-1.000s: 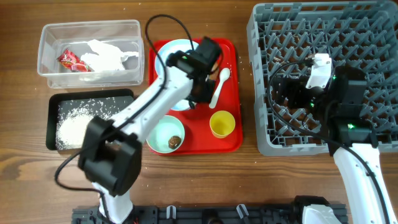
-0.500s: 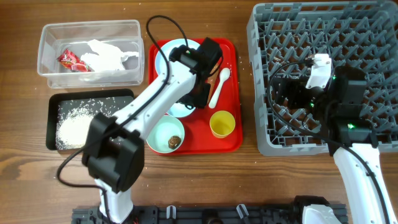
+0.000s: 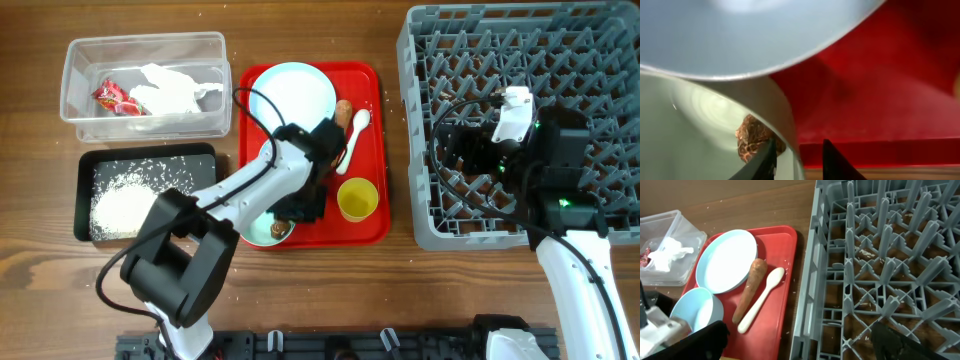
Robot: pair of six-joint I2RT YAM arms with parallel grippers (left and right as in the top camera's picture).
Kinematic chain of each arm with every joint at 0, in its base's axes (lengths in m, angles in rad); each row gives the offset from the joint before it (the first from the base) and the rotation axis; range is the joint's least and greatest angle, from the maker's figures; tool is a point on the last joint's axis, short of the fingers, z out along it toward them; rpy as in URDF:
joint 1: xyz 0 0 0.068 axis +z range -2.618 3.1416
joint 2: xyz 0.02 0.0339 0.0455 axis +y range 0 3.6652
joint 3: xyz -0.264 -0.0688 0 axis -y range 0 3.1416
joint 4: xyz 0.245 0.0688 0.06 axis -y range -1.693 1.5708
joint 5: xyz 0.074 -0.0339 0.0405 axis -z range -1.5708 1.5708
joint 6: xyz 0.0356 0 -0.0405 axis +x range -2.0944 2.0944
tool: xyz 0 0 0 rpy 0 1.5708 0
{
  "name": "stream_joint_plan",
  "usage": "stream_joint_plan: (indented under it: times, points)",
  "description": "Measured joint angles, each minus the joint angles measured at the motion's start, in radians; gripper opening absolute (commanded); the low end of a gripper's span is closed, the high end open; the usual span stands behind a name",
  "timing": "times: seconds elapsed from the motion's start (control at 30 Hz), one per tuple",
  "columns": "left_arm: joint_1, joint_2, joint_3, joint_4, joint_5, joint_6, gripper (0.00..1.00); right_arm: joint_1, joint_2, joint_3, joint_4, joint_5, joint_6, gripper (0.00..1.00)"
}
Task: Sort waste into correct bins and load items into the dishwasher rack
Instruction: 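Move the left gripper to the green bowl and grasp its rim, then tip the green bowl over the black tray to dump the food scrap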
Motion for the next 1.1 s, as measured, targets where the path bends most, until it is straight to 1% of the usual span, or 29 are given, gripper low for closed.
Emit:
stream_joint_plan:
  times: [0.03,0.07,0.1,0.23,0.3,0.33,0.43,0.5,0.53,0.6,0.63,0.67,0.7,0.73,0.8,0.93,1.0,1.1]
  points:
    - [0.000,0.000,-0.011,0.014,0.000,-0.002,0.16,0.000,0.000,0.000,0.001,0.000,0.000,0.94]
    - [0.000,0.000,-0.014,0.029,0.000,-0.004,0.06,0.000,0.000,0.000,0.000,0.000,0.000,0.94]
    - [0.000,0.000,-0.014,0.042,0.000,-0.004,0.04,0.000,0.000,0.000,0.000,0.000,0.000,0.94]
    - [0.000,0.000,-0.013,0.015,0.000,-0.006,0.04,0.000,0.000,0.000,0.000,0.000,0.000,0.94]
    - [0.001,-0.001,0.001,-0.047,0.000,-0.005,0.04,0.000,0.000,0.000,0.000,0.000,0.000,0.94]
    - [0.005,-0.006,0.035,-0.114,0.001,-0.005,0.04,0.000,0.000,0.000,0.000,0.000,0.000,0.94]
    - [0.035,-0.061,0.132,-0.200,0.015,-0.004,0.04,0.000,0.000,0.000,0.001,0.000,0.000,0.94]
    - [0.117,-0.190,0.215,-0.197,0.040,-0.003,0.04,0.000,0.000,0.000,0.001,0.000,0.000,0.94]
    - [0.152,-0.228,0.221,-0.194,0.057,-0.003,0.04,0.000,0.000,0.000,0.001,0.000,0.000,0.94]
    - [0.296,-0.295,0.224,-0.182,0.092,0.004,0.04,0.000,0.000,0.000,0.003,0.000,0.000,0.94]
    - [0.375,-0.301,0.224,-0.157,0.131,0.024,0.04,0.000,0.000,0.000,0.009,0.000,0.000,0.94]
    - [0.489,-0.298,0.224,-0.120,0.203,0.062,0.04,0.000,0.000,0.000,0.009,0.000,0.000,0.95]
    - [0.563,-0.296,0.224,-0.109,0.243,0.089,0.04,0.000,0.000,0.000,0.010,0.000,0.000,0.94]
    - [0.635,-0.294,0.224,-0.103,0.307,0.125,0.04,0.000,0.000,0.000,0.009,0.000,0.000,0.94]
    - [0.835,-0.275,0.224,-0.093,0.471,0.239,0.04,0.000,0.000,0.000,0.009,0.000,0.000,0.94]
    - [1.046,-0.234,0.217,-0.101,0.724,0.433,0.04,0.000,0.000,0.000,0.009,0.000,0.000,0.94]
    - [1.149,-0.200,0.164,-0.101,0.861,0.555,0.04,0.000,0.000,0.000,0.009,0.000,0.000,0.94]
    - [1.229,-0.145,0.075,-0.104,1.022,0.710,0.04,0.000,0.000,0.000,0.011,0.000,0.000,0.94]
